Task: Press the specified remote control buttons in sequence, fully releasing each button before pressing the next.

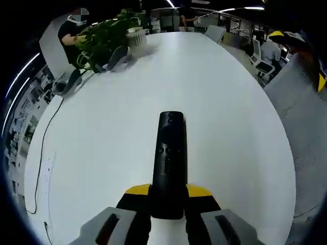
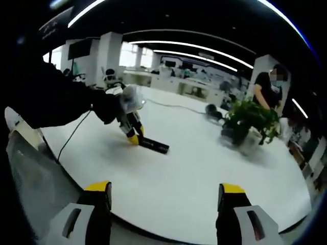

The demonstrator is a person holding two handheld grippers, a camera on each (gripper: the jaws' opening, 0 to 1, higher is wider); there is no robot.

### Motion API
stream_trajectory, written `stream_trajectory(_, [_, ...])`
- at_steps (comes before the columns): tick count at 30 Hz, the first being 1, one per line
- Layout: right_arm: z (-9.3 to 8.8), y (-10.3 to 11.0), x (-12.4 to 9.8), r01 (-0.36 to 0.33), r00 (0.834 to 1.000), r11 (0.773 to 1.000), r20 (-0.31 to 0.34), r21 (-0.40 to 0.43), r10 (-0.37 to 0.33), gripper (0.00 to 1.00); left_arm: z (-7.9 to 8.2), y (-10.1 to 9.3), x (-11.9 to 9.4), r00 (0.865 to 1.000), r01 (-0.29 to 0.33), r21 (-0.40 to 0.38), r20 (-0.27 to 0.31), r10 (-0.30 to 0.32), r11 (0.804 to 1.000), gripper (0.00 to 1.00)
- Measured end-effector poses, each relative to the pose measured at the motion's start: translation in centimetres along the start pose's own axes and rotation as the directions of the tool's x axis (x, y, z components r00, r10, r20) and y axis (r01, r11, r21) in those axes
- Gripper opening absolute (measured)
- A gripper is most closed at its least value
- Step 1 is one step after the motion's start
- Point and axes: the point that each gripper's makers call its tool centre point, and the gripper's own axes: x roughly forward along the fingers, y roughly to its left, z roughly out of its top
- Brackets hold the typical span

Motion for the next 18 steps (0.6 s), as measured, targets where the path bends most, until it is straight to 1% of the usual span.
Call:
stream_trajectory(5, [-0.3, -0.2, 0.0, 0.005, 1.000, 1.000, -0.013, -0.005, -0.005, 0.84, 0.2, 1.9, 0.1, 1.000, -0.011, -0.013, 0.001, 0.011, 1.000, 0.23])
stream_trajectory(8, [-0.5, -0.2, 0.0, 0.004, 1.000, 1.000, -0.022, -0.010, -0.004, 0.83, 0.2, 2.8, 0.1, 1.000, -0.007, -0.021, -0.001, 0.007, 1.000, 0.23])
stream_trajectory(10, [-0.5, -0.2, 0.0, 0.002, 1.000, 1.000, -0.019, -0.007, -0.002, 0.83, 0.2, 3.5, 0.2, 1.000, -0.011, -0.016, -0.007, 0.011, 1.000, 0.23])
stream_trajectory(13, [-0.9, -0.2, 0.1, -0.001, 0.999, 1.000, -0.042, -0.013, 0.000, 0.82, 0.3, 4.6, 0.2, 1.000, -0.016, -0.008, -0.016, 0.016, 1.000, 0.23])
stream_trajectory(18, [-1.0, -0.2, 0.1, -0.007, 0.999, 1.000, -0.040, -0.010, 0.006, 0.81, 0.6, 5.9, 0.4, 0.999, -0.028, 0.002, -0.025, 0.028, 1.000, 0.24])
